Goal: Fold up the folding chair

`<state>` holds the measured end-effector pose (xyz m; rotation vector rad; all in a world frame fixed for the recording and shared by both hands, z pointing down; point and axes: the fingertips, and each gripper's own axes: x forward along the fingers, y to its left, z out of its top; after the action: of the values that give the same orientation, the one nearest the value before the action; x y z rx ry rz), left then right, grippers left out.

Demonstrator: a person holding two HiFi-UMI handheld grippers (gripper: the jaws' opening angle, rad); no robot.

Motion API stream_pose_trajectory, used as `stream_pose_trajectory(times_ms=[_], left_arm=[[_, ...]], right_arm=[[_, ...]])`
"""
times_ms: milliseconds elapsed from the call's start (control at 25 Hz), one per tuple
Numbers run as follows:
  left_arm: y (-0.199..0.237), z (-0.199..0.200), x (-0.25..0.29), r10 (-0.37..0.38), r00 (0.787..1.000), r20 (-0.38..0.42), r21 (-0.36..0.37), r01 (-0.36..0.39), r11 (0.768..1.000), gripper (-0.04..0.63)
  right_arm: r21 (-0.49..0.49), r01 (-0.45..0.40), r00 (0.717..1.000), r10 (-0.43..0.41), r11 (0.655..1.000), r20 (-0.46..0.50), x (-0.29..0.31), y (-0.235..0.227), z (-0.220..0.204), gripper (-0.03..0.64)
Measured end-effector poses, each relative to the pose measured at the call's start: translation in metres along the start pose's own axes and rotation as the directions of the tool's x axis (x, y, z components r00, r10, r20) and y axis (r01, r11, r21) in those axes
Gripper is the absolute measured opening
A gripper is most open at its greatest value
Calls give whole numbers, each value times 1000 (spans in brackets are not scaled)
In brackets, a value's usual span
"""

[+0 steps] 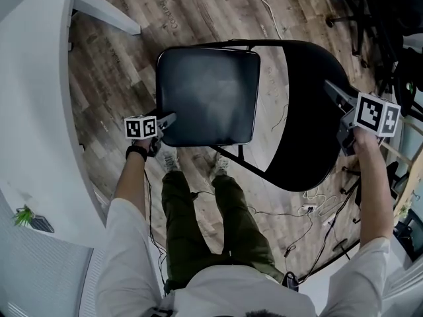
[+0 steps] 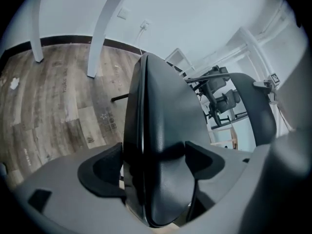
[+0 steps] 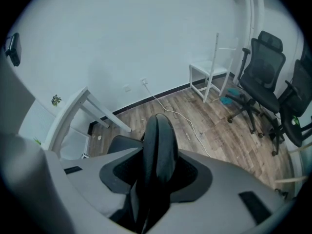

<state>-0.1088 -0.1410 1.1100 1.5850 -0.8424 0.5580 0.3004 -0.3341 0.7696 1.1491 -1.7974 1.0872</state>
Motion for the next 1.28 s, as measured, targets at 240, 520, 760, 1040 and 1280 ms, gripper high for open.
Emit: stream_pose_trajectory(times_ms=[240,520,760,1040,1280], left_arm=[[7,-6,15,-185,983,-14,-120,182,976,430],[0,-13,28,-401,916,15,-267,390,881,431],[-8,-12,27,-476,879,-9,-253,459,852,394],[-12,-15,21,-417,909,0,-232,406,884,387],[-33,-15,14,-405,913,-44,-198,389,900,368]], right_arm=[[-9,15,1000,-15,1000,-7,-1,3,1,167],[-17,20,1000,-20,1000,-12,0,1,1,167],[-13,18,1000,-18,1000,-9,-1,-1,1,167],[7,-8,1000,8,1000,-15,-1,-1,2,166],[46,-61,998,61,997,-9,-11,5,4,150]])
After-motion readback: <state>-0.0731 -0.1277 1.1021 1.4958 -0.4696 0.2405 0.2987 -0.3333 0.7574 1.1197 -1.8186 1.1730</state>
